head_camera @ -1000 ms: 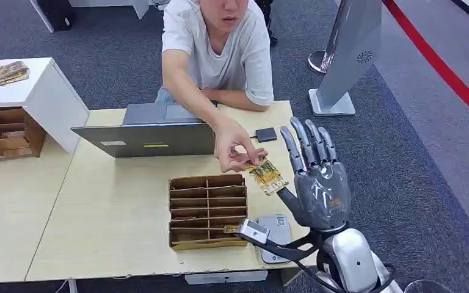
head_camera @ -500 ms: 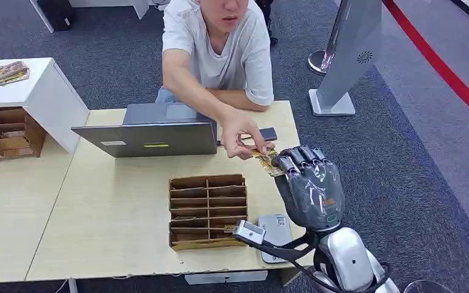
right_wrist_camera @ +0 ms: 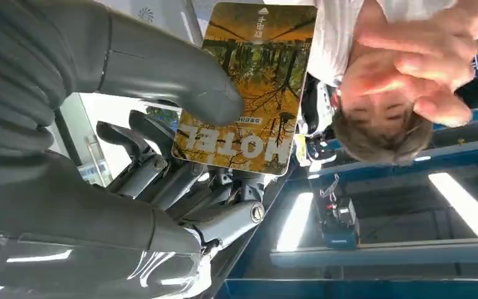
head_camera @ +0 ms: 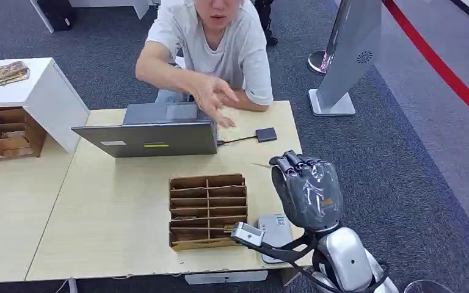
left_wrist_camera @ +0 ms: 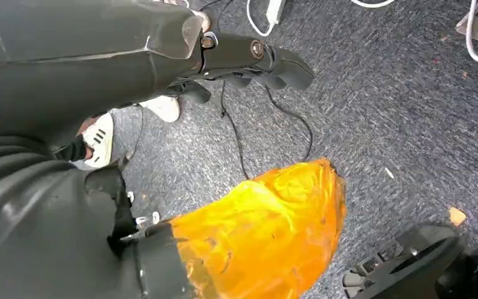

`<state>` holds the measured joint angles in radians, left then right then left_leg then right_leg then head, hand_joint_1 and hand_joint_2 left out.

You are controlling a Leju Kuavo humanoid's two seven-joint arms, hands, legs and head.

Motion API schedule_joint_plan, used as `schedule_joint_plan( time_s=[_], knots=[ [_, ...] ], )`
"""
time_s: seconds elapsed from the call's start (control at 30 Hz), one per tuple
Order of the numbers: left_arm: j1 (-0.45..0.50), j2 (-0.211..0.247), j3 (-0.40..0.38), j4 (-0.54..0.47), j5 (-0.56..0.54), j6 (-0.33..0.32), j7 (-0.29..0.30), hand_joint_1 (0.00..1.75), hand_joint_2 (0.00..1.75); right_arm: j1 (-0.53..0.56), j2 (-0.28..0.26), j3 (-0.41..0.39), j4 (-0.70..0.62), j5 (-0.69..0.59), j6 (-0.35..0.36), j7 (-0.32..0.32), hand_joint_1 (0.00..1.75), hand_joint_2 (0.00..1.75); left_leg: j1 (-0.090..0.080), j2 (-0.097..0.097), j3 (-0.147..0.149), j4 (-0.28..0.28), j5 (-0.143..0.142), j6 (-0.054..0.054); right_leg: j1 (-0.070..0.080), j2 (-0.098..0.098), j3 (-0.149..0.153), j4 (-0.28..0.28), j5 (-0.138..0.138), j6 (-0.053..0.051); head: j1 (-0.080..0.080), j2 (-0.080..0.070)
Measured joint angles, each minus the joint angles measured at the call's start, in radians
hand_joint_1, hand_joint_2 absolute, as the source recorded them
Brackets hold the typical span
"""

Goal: Pass the card to the sensor for recognition and then transmit it.

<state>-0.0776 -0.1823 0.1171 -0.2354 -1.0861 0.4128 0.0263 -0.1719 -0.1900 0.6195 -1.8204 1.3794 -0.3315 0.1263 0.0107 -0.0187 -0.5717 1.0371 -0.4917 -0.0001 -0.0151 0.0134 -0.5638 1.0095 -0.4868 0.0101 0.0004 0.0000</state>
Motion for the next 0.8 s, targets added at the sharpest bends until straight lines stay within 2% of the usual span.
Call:
schedule_joint_plan(
  time_s=[0.27,0.5,0.67,0.8],
  knots=[
    [0.000,0.000,0.000,0.000,0.000,0.000,0.000,0.00,0.00,-0.001,0.003,0.003,0.000,-0.048,0.006,-0.018,1.75,1.75,0.000,0.000,0.000,0.000,0.000,0.000,0.000,0.000,0.000,0.000,0.000,0.000,0.000,0.000],
    [0.001,0.000,0.000,0.000,0.003,0.010,-0.005,0.00,0.00,0.007,0.017,0.007,-0.009,-0.247,0.021,-0.091,1.75,1.75,0.000,0.000,0.000,0.000,0.000,0.000,0.000,0.000,0.000,0.000,0.000,0.000,0.000,0.000],
    [0.004,0.000,0.002,0.000,0.019,0.028,-0.014,0.00,0.00,0.055,0.021,-0.008,-0.025,-0.416,0.046,-0.145,1.75,1.75,0.000,0.000,0.000,0.000,0.000,0.000,0.000,0.000,0.000,0.000,0.000,0.000,0.000,0.000],
    [0.008,0.000,0.005,0.000,0.031,0.048,-0.032,0.00,0.00,0.113,0.024,-0.039,-0.026,-0.631,0.104,-0.220,1.75,1.75,0.000,0.000,0.000,0.000,-0.001,0.000,0.000,0.000,0.000,0.000,0.000,0.000,0.000,0.000]
  ],
)
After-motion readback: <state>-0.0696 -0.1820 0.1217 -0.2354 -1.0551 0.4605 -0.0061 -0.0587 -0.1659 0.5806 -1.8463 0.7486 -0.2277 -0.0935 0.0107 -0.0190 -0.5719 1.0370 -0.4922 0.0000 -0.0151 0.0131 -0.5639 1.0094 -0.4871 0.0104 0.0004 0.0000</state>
